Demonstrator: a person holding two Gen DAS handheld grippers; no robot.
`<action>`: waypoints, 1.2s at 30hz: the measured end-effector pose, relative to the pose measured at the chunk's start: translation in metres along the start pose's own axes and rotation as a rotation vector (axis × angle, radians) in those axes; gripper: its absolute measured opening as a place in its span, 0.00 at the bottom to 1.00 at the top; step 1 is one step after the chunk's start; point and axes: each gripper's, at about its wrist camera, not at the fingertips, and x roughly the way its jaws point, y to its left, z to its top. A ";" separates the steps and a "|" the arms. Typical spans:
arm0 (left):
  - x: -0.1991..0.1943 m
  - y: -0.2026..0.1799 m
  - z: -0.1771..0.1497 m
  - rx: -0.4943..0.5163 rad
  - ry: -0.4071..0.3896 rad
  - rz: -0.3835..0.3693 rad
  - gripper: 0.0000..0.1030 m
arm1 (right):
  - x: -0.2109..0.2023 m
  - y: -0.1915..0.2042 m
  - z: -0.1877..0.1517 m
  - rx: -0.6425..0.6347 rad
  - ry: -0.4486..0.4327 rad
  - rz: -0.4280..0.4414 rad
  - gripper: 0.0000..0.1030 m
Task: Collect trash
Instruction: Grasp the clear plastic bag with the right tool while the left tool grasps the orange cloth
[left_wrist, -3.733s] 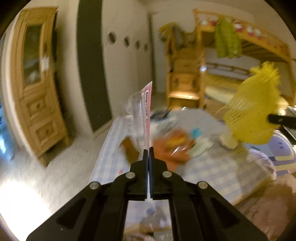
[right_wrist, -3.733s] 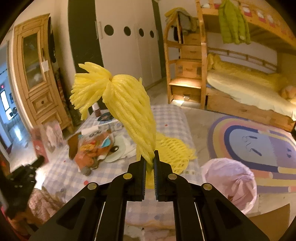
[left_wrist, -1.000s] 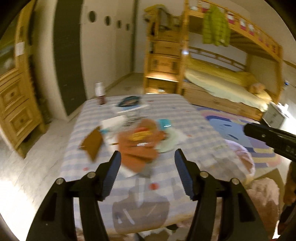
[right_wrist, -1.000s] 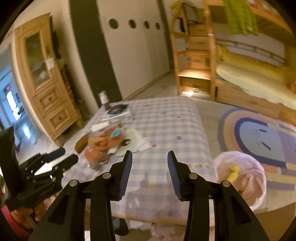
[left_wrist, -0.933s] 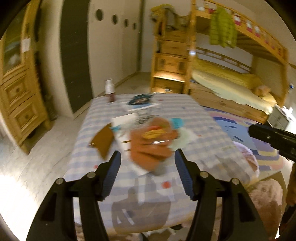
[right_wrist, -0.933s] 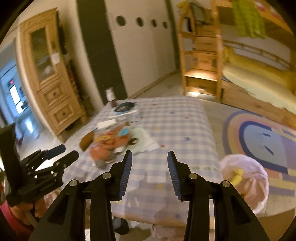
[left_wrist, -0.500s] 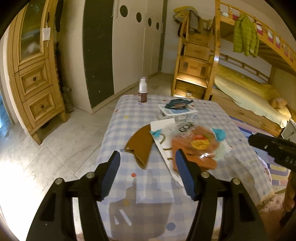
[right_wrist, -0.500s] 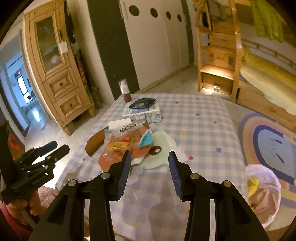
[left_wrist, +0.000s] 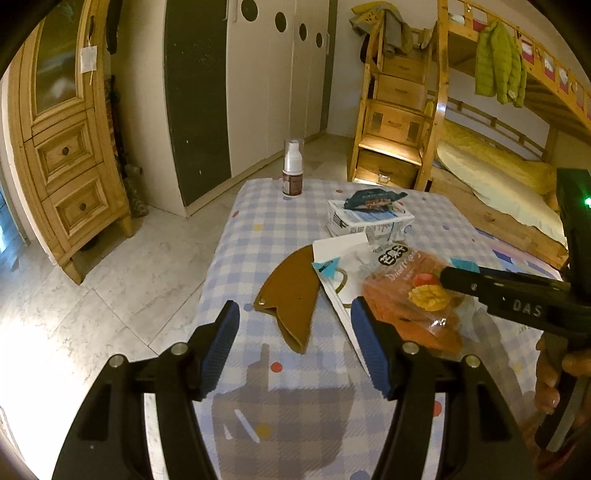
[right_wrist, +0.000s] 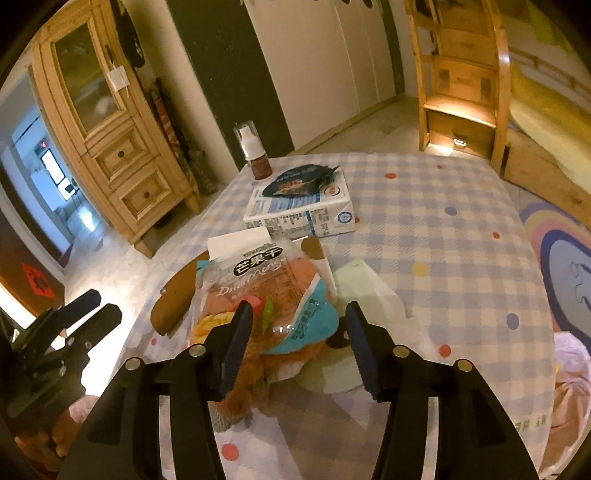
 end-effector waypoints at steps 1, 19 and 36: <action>-0.001 0.000 -0.001 -0.001 0.002 -0.003 0.59 | -0.001 0.001 0.000 0.001 -0.001 -0.003 0.30; -0.023 -0.006 -0.013 0.014 -0.005 0.001 0.74 | -0.117 0.000 -0.005 -0.045 -0.293 -0.189 0.04; 0.049 -0.057 -0.010 0.081 0.137 -0.121 0.55 | -0.136 -0.056 -0.042 0.057 -0.262 -0.285 0.04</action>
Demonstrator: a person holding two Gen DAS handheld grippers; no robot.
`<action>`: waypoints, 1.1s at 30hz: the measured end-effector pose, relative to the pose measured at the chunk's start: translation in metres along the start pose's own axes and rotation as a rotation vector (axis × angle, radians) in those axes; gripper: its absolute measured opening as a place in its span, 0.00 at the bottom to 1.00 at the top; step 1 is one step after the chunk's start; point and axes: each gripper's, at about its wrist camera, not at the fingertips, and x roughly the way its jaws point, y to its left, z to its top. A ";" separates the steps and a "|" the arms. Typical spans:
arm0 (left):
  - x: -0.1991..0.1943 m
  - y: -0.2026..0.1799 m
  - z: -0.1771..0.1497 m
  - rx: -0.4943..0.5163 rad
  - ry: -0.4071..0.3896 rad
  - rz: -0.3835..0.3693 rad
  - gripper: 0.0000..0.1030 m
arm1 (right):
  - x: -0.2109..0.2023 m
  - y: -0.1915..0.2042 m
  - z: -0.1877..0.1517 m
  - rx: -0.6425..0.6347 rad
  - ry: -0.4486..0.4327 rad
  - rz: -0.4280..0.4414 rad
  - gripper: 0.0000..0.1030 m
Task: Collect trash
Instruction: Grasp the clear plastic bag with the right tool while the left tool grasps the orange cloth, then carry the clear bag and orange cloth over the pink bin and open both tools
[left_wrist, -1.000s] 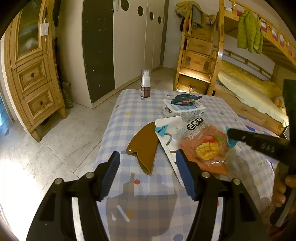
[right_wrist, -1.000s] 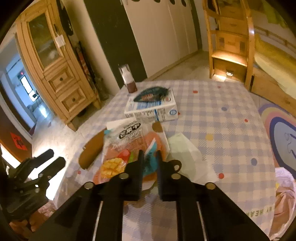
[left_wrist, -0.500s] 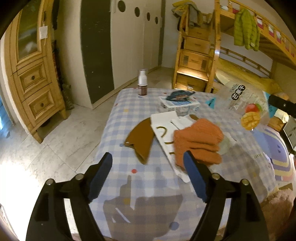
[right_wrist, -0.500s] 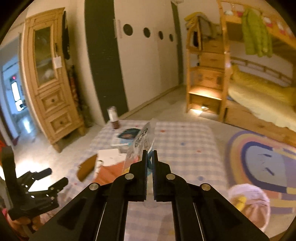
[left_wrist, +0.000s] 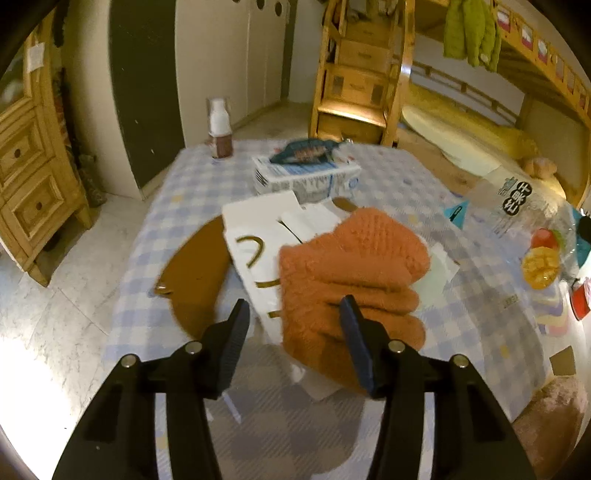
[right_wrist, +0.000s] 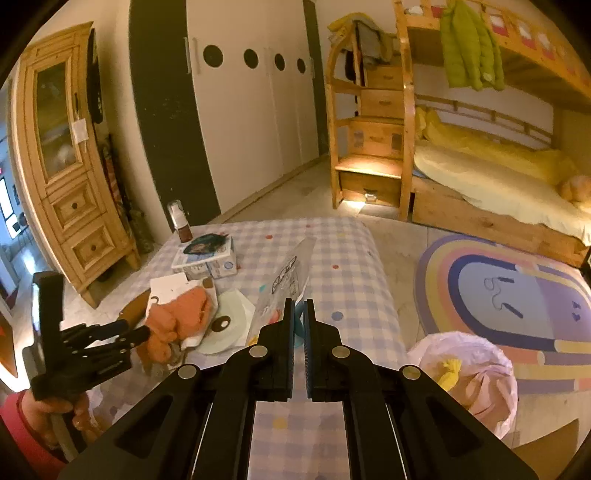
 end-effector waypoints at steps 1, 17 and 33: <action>0.003 -0.001 0.000 0.001 0.007 -0.002 0.58 | 0.001 -0.001 -0.001 0.002 0.004 0.002 0.04; -0.020 -0.031 0.001 0.145 -0.091 -0.016 0.13 | -0.016 -0.011 -0.007 0.006 -0.024 -0.019 0.04; -0.110 -0.085 0.033 0.237 -0.271 -0.181 0.13 | -0.080 -0.065 -0.018 0.113 -0.124 -0.091 0.04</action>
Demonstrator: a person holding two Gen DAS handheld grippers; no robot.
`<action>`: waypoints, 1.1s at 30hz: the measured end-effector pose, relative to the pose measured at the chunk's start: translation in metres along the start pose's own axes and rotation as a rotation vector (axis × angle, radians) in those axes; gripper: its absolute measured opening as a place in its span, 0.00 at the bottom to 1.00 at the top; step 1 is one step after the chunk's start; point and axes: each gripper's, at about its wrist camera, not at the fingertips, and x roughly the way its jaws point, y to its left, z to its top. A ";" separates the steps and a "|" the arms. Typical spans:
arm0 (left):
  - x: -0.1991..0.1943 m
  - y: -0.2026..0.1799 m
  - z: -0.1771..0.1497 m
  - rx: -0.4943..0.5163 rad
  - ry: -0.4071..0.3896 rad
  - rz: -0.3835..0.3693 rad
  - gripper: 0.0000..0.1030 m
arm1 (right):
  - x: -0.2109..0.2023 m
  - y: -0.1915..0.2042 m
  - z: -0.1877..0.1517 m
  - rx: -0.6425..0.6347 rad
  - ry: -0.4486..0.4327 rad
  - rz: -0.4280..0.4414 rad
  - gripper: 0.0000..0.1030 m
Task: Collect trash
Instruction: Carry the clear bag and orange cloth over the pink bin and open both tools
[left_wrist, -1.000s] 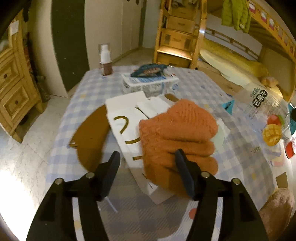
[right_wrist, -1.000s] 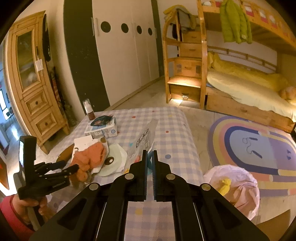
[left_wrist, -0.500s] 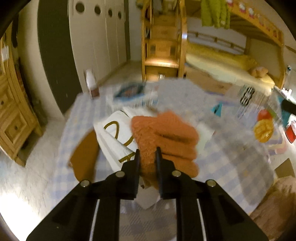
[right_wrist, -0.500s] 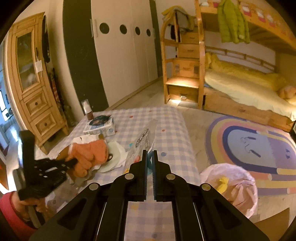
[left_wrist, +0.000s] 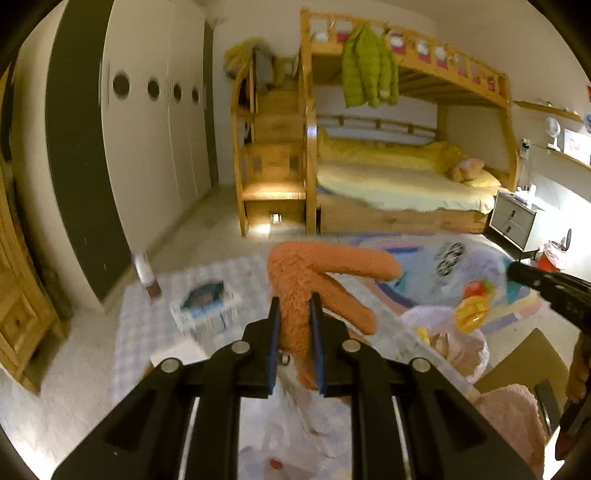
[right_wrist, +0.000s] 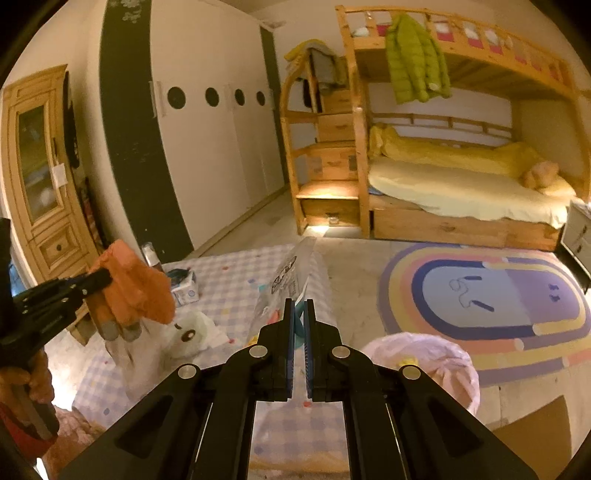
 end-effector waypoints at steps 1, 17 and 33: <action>0.007 0.006 -0.002 -0.027 0.024 -0.026 0.13 | -0.001 -0.003 -0.002 0.005 0.005 -0.002 0.04; -0.003 -0.033 0.026 0.010 -0.043 -0.123 0.13 | -0.016 -0.039 -0.008 0.036 -0.016 -0.115 0.04; 0.097 -0.180 0.010 0.179 0.034 -0.352 0.13 | 0.029 -0.126 -0.052 0.101 0.155 -0.338 0.06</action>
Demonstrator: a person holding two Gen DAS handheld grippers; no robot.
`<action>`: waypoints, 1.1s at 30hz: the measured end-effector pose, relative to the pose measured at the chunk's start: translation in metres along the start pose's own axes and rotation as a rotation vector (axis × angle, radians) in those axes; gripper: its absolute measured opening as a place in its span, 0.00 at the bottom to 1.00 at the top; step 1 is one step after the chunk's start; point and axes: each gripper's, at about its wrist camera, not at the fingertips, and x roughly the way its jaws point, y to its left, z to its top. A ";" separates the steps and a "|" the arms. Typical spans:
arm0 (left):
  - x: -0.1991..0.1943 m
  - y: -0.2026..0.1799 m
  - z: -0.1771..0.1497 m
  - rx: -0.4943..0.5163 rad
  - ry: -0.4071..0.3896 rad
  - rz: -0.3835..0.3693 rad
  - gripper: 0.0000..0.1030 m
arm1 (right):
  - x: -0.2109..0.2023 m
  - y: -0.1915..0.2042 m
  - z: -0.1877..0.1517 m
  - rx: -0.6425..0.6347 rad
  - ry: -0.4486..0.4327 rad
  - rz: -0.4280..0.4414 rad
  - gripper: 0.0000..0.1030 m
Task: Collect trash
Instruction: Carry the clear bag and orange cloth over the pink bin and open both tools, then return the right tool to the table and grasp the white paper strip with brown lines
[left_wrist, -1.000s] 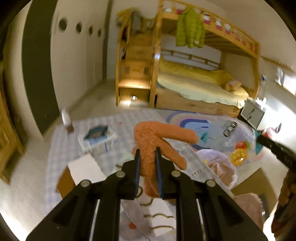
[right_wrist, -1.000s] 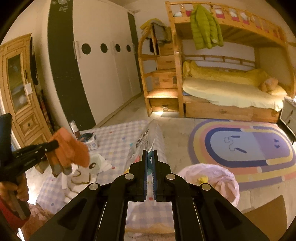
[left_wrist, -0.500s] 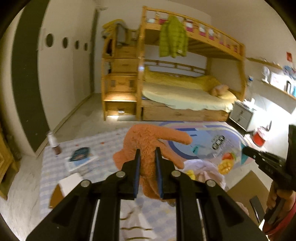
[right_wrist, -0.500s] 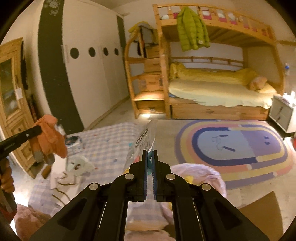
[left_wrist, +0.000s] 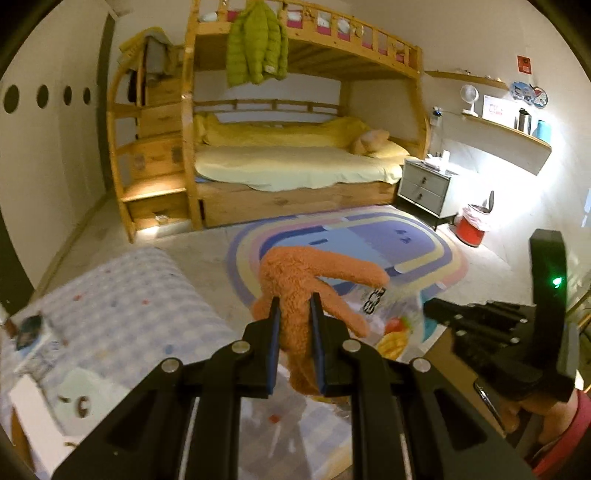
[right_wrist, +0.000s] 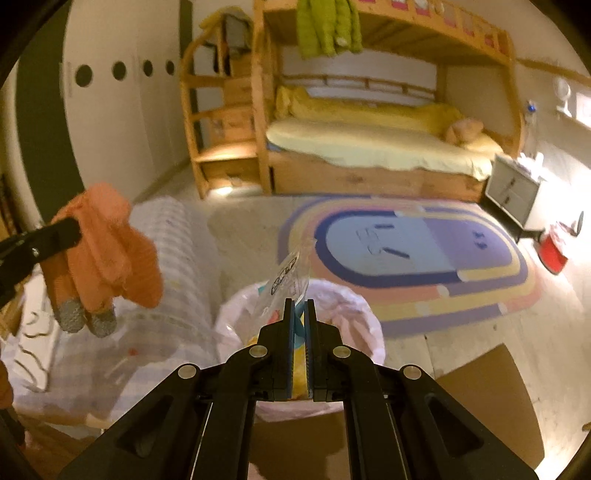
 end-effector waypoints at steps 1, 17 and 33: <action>0.006 -0.002 0.000 0.002 0.007 -0.003 0.13 | 0.007 -0.002 0.000 0.003 0.012 -0.006 0.07; 0.080 -0.023 -0.001 -0.011 0.090 -0.066 0.17 | 0.021 -0.047 0.009 0.114 0.010 -0.003 0.37; 0.014 0.006 -0.002 -0.089 0.042 0.138 0.62 | -0.029 -0.020 0.015 0.092 -0.054 0.108 0.38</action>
